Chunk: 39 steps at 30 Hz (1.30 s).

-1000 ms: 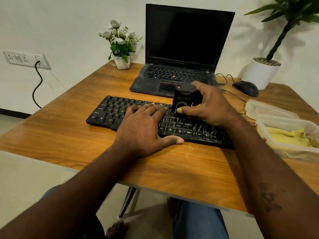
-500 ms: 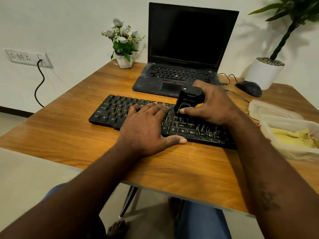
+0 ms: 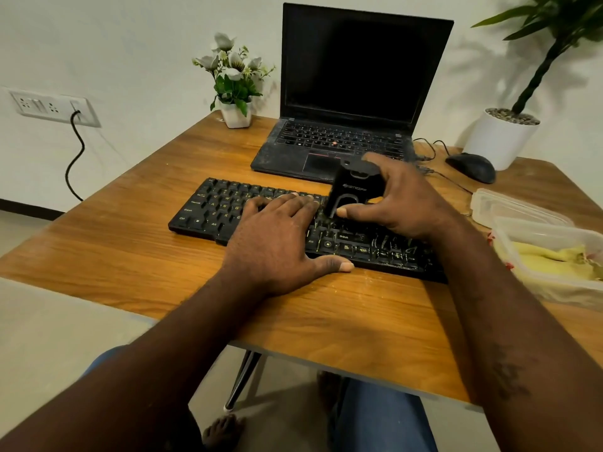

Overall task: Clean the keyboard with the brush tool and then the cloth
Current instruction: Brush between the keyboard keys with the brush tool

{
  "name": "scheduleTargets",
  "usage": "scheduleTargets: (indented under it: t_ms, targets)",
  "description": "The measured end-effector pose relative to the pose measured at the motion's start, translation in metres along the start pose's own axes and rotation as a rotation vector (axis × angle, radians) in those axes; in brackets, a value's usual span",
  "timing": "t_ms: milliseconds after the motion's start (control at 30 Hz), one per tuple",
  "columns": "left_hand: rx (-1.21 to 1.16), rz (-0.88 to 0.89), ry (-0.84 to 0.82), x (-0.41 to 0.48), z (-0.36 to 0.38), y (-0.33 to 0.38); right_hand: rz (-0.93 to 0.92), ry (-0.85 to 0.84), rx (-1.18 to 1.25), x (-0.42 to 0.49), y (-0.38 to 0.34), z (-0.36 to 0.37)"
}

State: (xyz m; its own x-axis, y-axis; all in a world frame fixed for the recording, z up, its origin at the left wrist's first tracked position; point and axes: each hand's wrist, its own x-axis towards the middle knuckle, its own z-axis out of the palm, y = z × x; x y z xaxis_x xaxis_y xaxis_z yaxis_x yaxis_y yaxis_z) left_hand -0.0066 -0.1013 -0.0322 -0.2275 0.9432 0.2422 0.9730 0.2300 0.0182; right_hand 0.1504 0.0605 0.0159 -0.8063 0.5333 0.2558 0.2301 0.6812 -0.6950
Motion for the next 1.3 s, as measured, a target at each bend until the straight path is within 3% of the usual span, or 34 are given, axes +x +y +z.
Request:
scheduleTargets:
  t_ms: [200,433,633,733,833,1000,1167,1300]
  targets:
    - [-0.028,0.004,0.024,0.000,0.002,0.000,0.081,0.020,0.026,-0.013,0.013,-0.029]
    - [-0.144,-0.025,0.027,0.002,0.004,-0.002,-0.062,-0.081,0.018,0.000,-0.014,0.011]
    - [-0.128,-0.028,0.007,0.003,0.005,-0.002,0.064,-0.090,0.047,-0.014,0.002,-0.025]
    - [-0.129,-0.025,0.015,0.002,0.005,-0.002,0.029,-0.130,0.136,-0.011,-0.009,-0.009]
    - [-0.128,-0.014,0.056,0.003,0.004,-0.003,-0.054,-0.204,0.055,-0.003,-0.018,0.011]
    - [-0.119,-0.025,0.034,0.002,0.006,-0.003,-0.026,0.058,-0.091,0.002,-0.009,0.007]
    - [-0.141,-0.009,0.081,0.002,0.005,-0.003,-0.071,-0.108,0.025,-0.004,-0.014,0.016]
    - [-0.121,-0.016,0.061,0.002,0.006,-0.003,-0.056,0.071,-0.081,0.002,-0.013,0.015]
